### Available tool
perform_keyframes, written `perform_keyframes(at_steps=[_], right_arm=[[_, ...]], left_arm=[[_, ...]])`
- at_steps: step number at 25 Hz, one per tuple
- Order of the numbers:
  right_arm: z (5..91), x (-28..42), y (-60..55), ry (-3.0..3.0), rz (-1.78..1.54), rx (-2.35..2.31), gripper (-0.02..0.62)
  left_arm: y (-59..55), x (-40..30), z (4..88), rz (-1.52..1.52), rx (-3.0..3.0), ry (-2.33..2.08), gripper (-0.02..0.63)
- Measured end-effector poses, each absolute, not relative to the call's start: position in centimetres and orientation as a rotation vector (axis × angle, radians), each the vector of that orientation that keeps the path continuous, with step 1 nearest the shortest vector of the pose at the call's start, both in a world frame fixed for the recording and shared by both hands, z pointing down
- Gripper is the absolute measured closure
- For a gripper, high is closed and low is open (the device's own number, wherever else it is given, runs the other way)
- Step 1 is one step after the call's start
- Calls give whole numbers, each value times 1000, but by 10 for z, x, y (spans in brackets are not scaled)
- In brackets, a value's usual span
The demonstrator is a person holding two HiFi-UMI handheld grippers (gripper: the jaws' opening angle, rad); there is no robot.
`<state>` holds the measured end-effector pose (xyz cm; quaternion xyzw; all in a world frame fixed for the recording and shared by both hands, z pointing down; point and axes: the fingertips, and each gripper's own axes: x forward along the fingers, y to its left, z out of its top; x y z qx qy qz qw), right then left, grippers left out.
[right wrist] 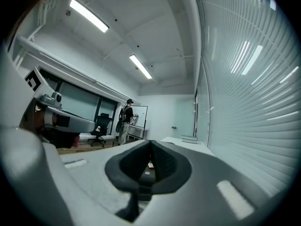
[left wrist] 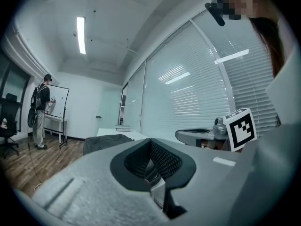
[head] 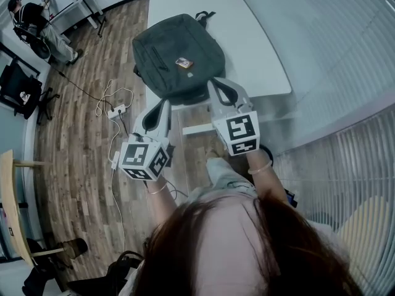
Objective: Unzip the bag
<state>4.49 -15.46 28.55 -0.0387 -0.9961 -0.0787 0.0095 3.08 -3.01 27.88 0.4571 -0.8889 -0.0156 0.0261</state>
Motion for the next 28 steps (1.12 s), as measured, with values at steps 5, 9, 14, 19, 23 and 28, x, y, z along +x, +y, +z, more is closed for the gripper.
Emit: perform_keyframes(at_steps=[5,9,14,19,23,28], right_arm=[[278,60,-150,-3127,-267,-100,592],[271,71,-146,-3135,-284,-91,592],[272,85,-142,-3131,-296,-81,592],[272,100,-142,-3130,-304,-72,591],[271,108,-144,-3135,-308,-67,592],[271,118,-144,-3139,-306,-71,592]], left_arm=[[-28,44,277,-62,1416,-2755,595],[-23,53,271,-76,1423,-2774,597],[-18,66,273,-64,1415,-2784,597],[-19,82,271,-54,1434,-2779,595],[-24,88,269,-42,1450,-2782,595],[-21,98,267,-48,1439,-2802,597]])
